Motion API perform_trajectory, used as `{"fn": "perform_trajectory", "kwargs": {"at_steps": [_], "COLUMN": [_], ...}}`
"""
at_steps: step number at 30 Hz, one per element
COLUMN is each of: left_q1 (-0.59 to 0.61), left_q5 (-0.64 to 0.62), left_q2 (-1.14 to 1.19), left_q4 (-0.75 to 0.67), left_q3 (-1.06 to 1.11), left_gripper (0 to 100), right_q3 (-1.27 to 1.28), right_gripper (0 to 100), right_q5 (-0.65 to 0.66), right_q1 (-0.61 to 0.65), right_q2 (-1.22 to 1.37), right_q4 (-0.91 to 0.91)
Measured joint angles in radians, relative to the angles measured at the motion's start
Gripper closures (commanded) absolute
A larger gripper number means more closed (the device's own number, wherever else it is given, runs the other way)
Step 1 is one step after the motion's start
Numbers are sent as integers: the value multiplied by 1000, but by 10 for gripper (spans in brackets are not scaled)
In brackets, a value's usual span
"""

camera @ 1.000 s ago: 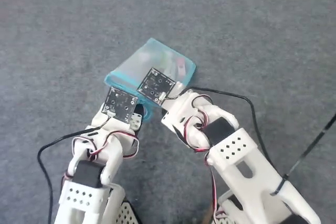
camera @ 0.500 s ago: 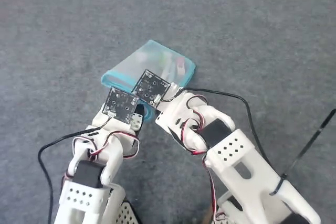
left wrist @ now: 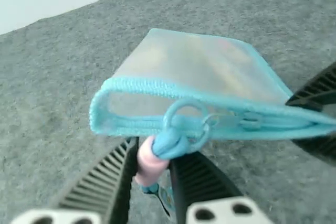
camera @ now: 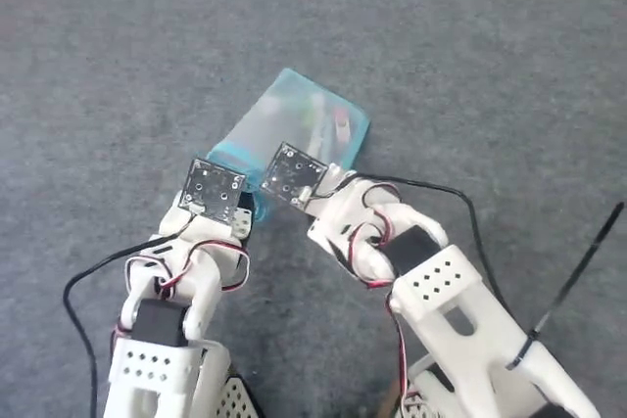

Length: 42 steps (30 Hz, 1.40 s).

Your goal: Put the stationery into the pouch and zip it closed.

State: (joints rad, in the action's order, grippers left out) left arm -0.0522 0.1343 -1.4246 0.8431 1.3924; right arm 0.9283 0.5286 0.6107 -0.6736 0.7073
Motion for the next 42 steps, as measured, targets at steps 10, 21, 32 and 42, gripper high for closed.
{"fn": "perform_trajectory", "kwargs": {"at_steps": [10,21,32,42], "left_q1": [0,126,190,193], "left_q5": [2,2,2,2], "left_q2": [0,0,2,2], "left_q4": [0,-12,-54,-60], "left_q3": [0,0,2,2], "left_gripper": [989,989,989,979], "right_q3": [0,26,49,49], "right_gripper": [991,991,991,991], "right_q5": [21,31,68,68], "right_q1": [-60,-92,-192,-244], "right_q2": [0,0,-2,-20], "right_q4": [0,0,0,0]}}
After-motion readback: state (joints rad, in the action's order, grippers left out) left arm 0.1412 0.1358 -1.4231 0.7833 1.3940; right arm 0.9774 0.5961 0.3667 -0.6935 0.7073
